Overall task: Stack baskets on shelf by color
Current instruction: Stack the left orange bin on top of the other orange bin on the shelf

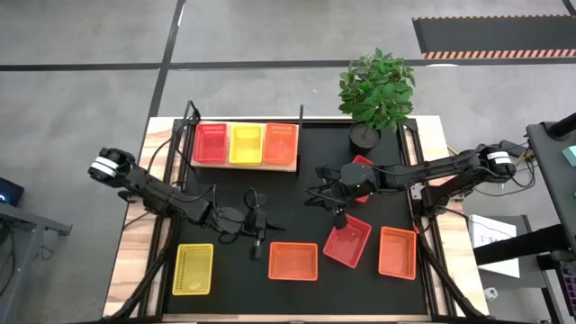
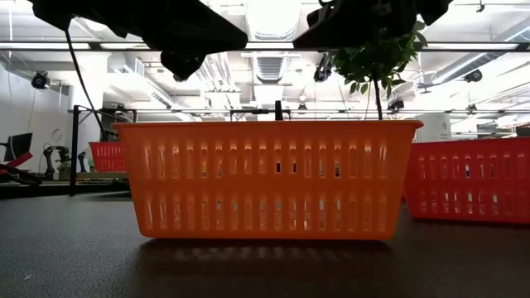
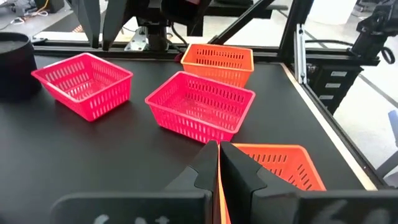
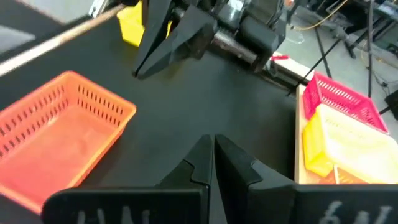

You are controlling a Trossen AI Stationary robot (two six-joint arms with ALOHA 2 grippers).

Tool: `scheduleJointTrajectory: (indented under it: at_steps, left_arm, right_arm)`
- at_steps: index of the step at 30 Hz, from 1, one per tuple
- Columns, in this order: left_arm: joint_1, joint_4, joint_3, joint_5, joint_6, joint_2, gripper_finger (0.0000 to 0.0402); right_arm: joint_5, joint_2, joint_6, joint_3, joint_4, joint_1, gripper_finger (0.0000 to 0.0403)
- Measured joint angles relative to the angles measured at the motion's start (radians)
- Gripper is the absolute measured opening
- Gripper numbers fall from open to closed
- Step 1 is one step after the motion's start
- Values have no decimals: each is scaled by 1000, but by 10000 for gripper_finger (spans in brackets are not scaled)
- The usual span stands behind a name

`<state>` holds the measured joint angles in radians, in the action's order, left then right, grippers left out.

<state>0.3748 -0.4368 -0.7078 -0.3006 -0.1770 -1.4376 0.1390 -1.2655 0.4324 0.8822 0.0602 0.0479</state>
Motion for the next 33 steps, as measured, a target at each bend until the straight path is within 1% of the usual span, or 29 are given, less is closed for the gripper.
scheduleJointTrajectory:
  at_steps: [5,13,24,28,33]
  left_arm:
    - [0,1,0,0,1,0,0]
    - [0,0,0,0,33,0,0]
    - [0,0,0,0,32,0,0]
    - [0,0,0,0,34,0,0]
    - [0,9,1,0,34,9,0]
  right_arm:
    - [0,0,-10,0,20,0,9]
    - [0,0,26,0,75,0,9]
    - [0,0,23,0,72,0,10]
    - [0,0,11,0,72,0,27]
    - [-1,0,-40,7,72,9,71]
